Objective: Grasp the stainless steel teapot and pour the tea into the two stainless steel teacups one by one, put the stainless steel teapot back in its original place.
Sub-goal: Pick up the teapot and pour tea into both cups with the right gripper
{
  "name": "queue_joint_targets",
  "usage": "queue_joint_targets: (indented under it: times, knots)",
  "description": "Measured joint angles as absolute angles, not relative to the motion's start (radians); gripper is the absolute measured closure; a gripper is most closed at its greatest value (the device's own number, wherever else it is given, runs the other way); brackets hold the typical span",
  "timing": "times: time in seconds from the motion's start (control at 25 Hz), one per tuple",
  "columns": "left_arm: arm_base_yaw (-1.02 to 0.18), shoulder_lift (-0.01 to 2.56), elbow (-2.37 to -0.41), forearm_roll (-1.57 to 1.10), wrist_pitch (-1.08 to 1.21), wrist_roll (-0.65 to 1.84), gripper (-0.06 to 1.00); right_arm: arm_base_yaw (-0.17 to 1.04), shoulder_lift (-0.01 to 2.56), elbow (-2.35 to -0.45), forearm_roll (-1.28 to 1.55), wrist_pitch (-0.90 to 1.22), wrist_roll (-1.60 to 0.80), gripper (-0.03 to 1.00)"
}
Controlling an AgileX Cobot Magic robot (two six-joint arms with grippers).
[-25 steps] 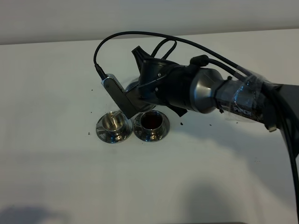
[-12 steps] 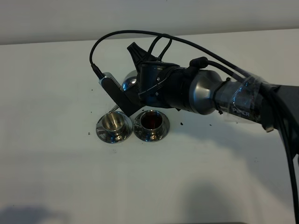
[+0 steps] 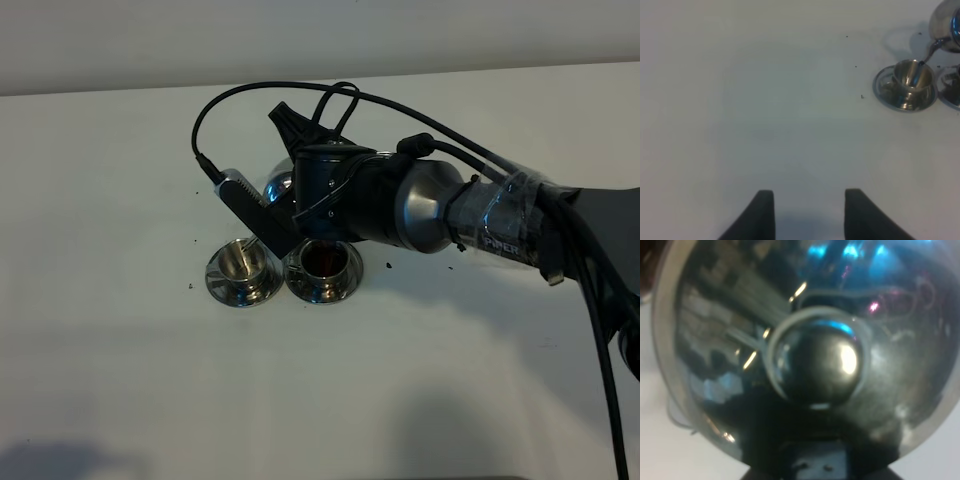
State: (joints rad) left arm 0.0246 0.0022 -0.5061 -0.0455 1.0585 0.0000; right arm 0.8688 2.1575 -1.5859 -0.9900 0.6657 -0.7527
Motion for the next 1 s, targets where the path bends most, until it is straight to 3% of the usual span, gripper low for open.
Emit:
queue_joint_targets:
  times: [1.0]
  knots:
    - [0.025,0.002,-0.506,-0.045,1.059,0.000,0.58,0.893,2.157,-1.586,-1.173,0.662,-0.801,0.79]
